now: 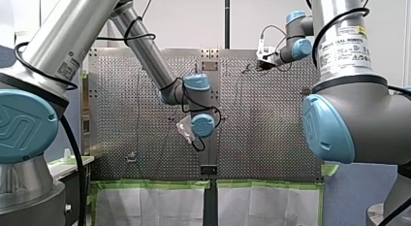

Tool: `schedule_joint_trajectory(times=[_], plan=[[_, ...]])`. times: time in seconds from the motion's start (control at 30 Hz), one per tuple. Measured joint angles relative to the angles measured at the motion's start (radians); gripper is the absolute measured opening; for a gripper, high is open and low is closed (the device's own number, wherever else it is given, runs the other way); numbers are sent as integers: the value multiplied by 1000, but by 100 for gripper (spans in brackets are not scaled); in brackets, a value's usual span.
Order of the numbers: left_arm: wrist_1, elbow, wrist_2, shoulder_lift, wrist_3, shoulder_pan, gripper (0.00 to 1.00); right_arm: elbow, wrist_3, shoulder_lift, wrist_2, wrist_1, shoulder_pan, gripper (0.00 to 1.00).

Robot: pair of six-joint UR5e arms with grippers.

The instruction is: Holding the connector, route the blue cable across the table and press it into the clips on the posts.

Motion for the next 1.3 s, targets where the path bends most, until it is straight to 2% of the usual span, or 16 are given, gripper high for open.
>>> schedule_joint_trajectory(times=[0.23,0.5,0.87,1.17,1.3], plan=[[9,-57,56,0,-24,45,100,0,-1,2,4,0,0,0],[18,-124,124,0,8,112,100,0,0,4,4,0,-1,0],[86,-209,209,0,18,197,100,0,-1,8,7,0,-4,0],[73,-287,286,0,22,275,100,0,-1,11,8,0,-5,0],[73,-320,302,0,22,308,100,0,-1,12,7,0,-6,0]])
